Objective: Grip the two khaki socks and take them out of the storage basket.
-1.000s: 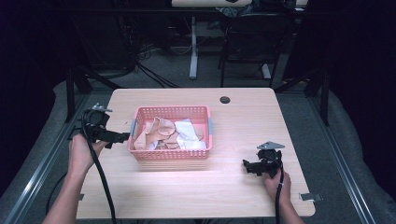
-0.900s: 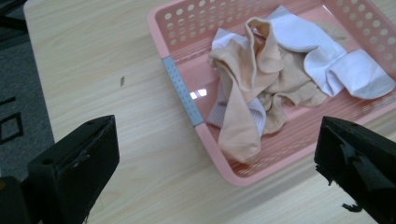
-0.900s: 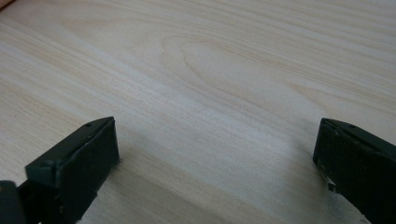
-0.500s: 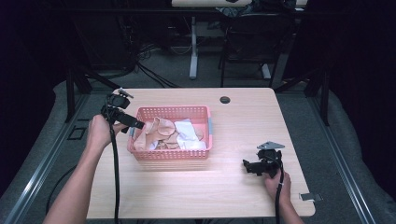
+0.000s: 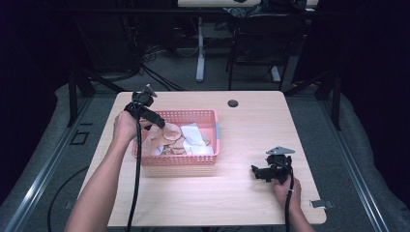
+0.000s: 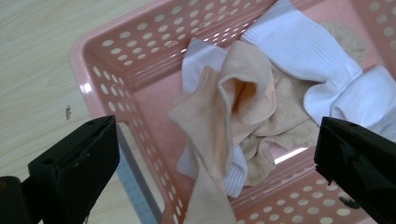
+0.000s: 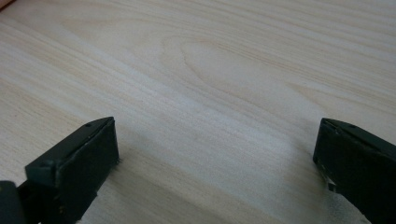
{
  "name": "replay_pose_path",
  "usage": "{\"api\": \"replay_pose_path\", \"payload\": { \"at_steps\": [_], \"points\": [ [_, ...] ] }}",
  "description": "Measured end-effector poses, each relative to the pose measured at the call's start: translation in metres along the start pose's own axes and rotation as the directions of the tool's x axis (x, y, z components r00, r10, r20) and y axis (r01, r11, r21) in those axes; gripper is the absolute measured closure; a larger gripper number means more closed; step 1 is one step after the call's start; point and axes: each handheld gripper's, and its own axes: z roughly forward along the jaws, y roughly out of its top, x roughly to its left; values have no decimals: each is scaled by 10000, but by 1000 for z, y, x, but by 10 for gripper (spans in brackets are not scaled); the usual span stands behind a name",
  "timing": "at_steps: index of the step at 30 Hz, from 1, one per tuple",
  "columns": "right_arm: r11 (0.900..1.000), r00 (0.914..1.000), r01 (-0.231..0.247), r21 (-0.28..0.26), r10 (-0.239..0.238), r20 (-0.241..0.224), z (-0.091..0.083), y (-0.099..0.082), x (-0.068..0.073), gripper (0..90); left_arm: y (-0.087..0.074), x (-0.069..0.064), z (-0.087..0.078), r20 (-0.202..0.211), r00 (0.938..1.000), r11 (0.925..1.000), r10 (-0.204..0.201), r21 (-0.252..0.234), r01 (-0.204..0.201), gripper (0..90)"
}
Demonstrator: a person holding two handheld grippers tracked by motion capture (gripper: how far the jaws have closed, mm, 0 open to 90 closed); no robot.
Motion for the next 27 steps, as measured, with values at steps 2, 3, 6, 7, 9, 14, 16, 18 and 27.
{"api": "replay_pose_path", "payload": {
  "at_steps": [2,3,6,7,9,14,16,18,27],
  "points": [
    [10000,10000,0,0,0,-3,0,0,0,0,5,-3,5,-23,10000,9999,75,84,-75,4],
    [10000,10000,-1,-1,1,-2,0,0,0,0,7,-5,7,-84,9998,9997,170,200,-168,12],
    [10000,10000,6,-7,-6,1,0,0,0,0,12,-9,14,26,9995,9984,304,486,-305,151],
    [10000,10000,-30,34,30,-10,0,0,0,0,13,-10,16,61,9996,9982,286,526,-288,154],
    [10000,10000,-28,25,28,-9,0,0,0,0,15,-11,18,34,9996,9982,280,524,-282,175],
    [10000,10000,-10,-13,10,-25,0,0,0,0,19,-11,26,423,9990,9975,119,690,-148,290],
    [10000,10000,-8,-12,8,-1,0,0,0,0,20,-12,29,421,9990,9967,134,793,-168,325],
    [10000,10000,-9,-13,9,-1,0,0,0,0,21,-13,32,414,9991,9961,113,871,-149,373],
    [10000,10000,-11,-13,11,-26,0,0,0,0,22,-18,39,139,9996,9915,238,1272,-254,677]
  ]
}}
